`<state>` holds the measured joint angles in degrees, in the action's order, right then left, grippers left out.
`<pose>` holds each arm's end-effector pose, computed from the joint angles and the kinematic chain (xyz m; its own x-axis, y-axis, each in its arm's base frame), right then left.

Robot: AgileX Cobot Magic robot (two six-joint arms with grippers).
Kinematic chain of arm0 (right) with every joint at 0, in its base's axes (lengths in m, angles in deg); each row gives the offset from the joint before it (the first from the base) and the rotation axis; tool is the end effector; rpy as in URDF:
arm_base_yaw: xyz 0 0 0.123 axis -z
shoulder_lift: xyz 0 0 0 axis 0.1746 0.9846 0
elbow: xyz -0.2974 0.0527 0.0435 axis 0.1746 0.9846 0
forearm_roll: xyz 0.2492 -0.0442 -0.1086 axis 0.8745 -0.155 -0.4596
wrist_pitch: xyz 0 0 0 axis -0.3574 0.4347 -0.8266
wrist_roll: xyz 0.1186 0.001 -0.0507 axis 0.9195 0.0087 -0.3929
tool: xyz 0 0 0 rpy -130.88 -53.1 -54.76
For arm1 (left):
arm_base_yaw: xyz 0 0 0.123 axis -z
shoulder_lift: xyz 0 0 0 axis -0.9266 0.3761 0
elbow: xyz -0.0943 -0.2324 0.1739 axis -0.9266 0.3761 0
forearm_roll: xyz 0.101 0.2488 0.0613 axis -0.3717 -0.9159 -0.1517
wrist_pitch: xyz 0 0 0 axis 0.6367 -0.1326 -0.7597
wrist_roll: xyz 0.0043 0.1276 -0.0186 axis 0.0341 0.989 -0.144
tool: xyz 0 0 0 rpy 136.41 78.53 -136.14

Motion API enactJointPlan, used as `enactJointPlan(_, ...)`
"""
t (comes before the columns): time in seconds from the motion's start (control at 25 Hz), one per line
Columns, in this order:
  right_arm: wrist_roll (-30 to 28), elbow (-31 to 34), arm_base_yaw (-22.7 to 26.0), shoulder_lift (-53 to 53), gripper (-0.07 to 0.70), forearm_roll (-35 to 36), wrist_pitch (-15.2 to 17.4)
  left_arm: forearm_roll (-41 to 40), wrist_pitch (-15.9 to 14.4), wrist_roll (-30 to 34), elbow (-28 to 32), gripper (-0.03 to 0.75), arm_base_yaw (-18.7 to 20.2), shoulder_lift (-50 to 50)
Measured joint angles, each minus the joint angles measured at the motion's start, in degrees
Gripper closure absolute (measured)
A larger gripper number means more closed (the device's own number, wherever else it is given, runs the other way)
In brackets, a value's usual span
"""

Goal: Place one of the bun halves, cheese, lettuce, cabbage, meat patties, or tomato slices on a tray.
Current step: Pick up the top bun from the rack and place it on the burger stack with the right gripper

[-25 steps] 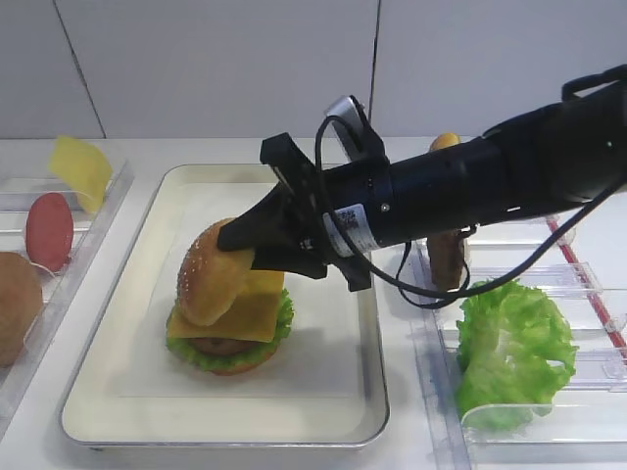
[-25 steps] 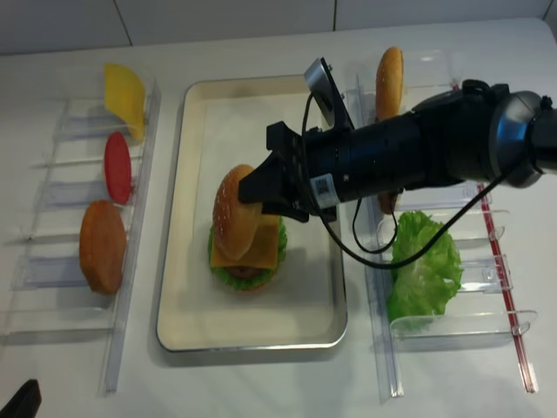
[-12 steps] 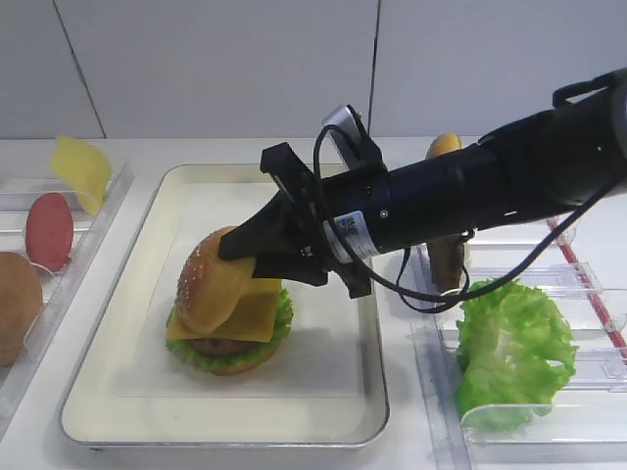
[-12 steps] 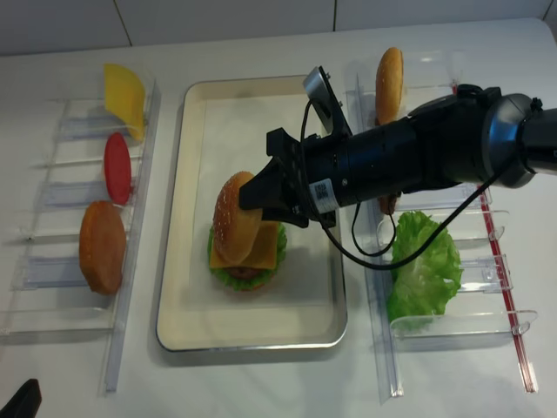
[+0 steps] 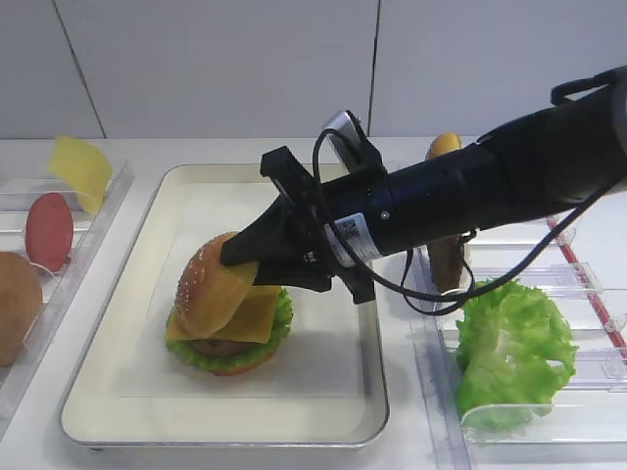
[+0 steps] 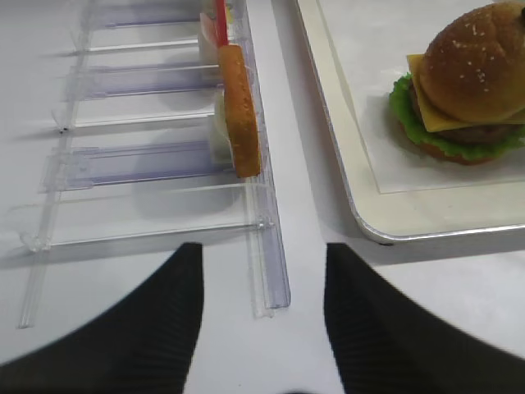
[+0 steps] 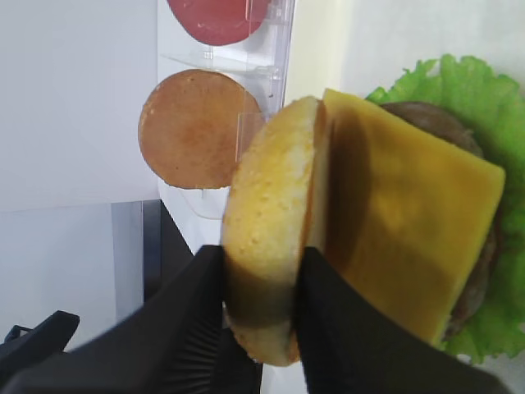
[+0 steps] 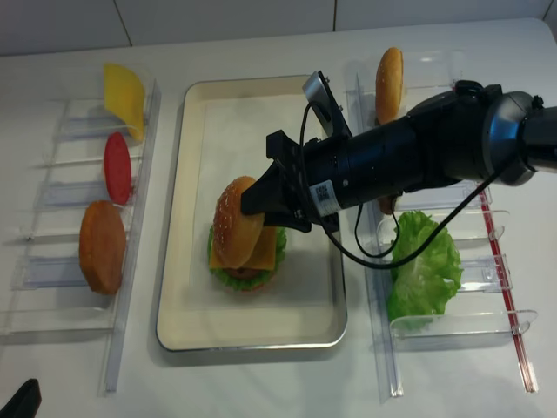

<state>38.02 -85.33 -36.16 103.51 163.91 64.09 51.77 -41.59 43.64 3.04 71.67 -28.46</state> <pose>0.2956 0.2600 0.1766 -0.9931 0.0278 -0.1139 -0.0952 0.3760 0.9217 0.0198 -0.0045 0.2553 -0.5526 0.0516 -0.8319 0.0947 0.9955 -0.0011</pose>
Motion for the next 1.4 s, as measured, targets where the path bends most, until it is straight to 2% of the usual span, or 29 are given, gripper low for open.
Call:
enactJointPlan(0.88,1.4,0.0,0.0,0.0,0.360,-1.8,-0.9,0.0,0.0,0.0,0.0,0.396,0.0,0.0)
enactJointPlan(1.28,3.8,0.0,2.1,0.0,0.358,-4.8,-0.1,0.0,0.0,0.0,0.0,0.396,0.0,0.0)
enactJointPlan(1.4,4.1,0.0,2.1,0.0,0.331,-5.5,-0.4,0.0,0.0,0.0,0.0,0.396,0.0,0.0)
